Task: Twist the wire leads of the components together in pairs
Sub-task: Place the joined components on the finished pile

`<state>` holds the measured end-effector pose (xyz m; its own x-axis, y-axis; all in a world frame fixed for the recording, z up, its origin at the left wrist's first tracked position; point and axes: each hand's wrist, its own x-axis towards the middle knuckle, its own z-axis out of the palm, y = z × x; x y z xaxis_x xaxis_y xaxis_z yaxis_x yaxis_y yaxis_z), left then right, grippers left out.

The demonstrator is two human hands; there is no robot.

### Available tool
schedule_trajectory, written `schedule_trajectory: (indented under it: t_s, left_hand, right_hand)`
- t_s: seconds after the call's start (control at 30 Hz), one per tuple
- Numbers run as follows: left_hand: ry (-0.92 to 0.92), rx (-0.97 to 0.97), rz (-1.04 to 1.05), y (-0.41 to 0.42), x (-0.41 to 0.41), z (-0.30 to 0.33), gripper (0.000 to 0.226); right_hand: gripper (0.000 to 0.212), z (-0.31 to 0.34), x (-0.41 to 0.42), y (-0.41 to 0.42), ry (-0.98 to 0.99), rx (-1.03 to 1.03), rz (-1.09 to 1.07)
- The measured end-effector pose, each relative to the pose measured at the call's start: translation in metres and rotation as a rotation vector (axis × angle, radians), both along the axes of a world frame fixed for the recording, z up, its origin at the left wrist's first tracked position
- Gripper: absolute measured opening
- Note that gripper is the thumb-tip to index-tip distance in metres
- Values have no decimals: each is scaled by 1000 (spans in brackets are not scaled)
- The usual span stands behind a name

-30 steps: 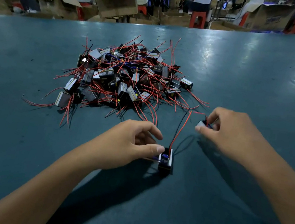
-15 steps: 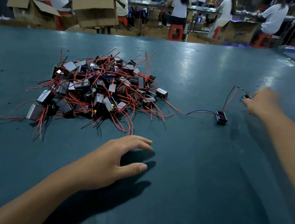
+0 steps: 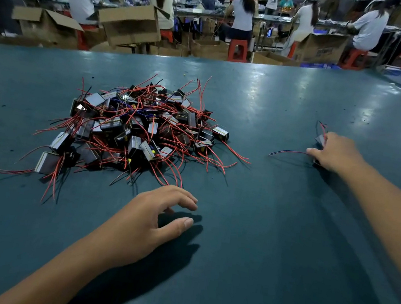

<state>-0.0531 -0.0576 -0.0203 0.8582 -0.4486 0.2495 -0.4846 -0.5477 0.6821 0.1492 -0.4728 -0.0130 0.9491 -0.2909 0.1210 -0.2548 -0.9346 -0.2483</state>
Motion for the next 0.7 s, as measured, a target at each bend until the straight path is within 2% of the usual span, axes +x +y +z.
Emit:
schedule_trajectory:
  t_s: [0.23,0.37,0.43,0.5,0.6,0.7]
  left_hand:
    - [-65,30,22,1,2,1,16]
    - [-93,24,45,2,5,0,12]
    - [-103,27,44,1,6,-1,11]
    - [-112,41,32,1,6,-1,10]
    - [-124,51,25,-1,5,-1,8]
    - [-137,44,35,0,5,0,7]
  right_hand:
    - [35,1,23,-26,-90,31,-137]
    - [41,3,22,-9,-269,59,-146]
    - [38,8,17,13,-388,23,-54]
    - [33,10,10,44,-429,30,126]
    - [31,7,1,95,-325,89,393]
    - [40,5,3,137,-192,177,502]
